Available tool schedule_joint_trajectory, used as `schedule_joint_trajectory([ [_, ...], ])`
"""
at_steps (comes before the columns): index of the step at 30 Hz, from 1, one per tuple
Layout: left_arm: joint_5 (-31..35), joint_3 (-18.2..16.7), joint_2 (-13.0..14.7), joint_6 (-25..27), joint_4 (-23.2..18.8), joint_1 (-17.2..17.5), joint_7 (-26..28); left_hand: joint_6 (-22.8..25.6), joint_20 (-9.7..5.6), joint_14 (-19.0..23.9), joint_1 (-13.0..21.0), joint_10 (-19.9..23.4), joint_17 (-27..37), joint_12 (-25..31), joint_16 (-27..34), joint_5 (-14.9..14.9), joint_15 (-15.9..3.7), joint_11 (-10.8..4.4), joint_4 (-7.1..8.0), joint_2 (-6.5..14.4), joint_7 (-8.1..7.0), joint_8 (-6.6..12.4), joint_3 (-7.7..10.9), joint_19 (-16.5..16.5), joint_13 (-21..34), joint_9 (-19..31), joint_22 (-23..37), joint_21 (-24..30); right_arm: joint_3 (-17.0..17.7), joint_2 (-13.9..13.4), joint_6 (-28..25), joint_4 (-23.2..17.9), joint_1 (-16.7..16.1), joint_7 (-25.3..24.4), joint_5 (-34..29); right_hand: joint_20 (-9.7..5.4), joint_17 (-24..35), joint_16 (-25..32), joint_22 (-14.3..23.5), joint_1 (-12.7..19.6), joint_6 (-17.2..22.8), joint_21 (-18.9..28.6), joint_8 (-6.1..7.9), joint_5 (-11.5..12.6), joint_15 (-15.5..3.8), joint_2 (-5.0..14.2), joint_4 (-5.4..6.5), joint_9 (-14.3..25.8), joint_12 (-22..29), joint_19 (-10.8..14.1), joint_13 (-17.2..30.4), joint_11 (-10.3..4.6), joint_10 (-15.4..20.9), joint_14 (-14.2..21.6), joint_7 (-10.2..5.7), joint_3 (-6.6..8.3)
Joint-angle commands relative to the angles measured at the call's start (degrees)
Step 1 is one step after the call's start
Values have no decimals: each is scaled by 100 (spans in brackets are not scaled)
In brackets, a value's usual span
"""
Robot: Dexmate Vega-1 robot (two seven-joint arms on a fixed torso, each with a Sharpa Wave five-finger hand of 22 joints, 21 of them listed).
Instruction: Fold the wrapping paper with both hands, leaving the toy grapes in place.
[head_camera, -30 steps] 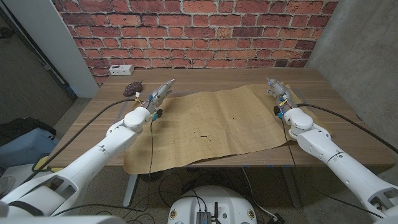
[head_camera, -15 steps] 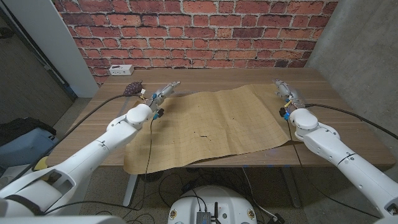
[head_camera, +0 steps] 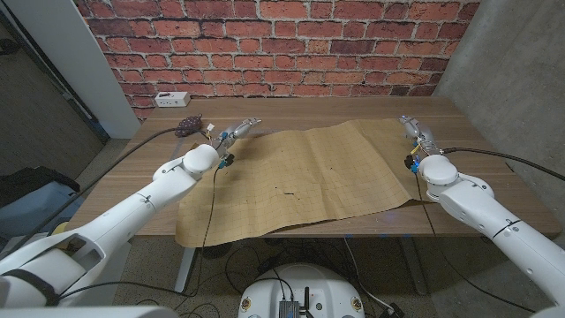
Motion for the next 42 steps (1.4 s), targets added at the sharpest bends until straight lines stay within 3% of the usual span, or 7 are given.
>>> schedule_joint_trajectory([
  [1,418,164,116,348,-223,-82,-29,75,-2,33,75,63,11,34,29,-4,-30,-11,-1,27,-1,-4,34,51,23,10,15,24,188,-253,-850,-546,-276,-435,-105,-5,18,46,20,75,60,39,37,-15,12,14,21,28,40,49,17,-11,66,66,-2,61],
  [26,1118,484,165,903,-436,-271,-149,404,10,304,141,394,12,76,50,-28,-75,-50,-57,23,-9,-7,76,193,25,13,15,52,565,-350,-2226,-1125,-726,-1106,-81,-23,27,53,19,191,244,36,51,-28,-71,9,24,30,37,88,17,-47,174,117,-11,147],
  [42,1270,663,87,1028,-312,-416,-396,500,-22,419,214,507,6,65,41,-42,-143,-126,-133,-3,-114,-43,105,296,24,12,9,68,831,-106,-3141,-1430,-996,-1752,-100,-41,9,38,17,341,327,24,38,-28,-157,-7,-40,31,25,94,15,-92,233,148,-21,236],
])
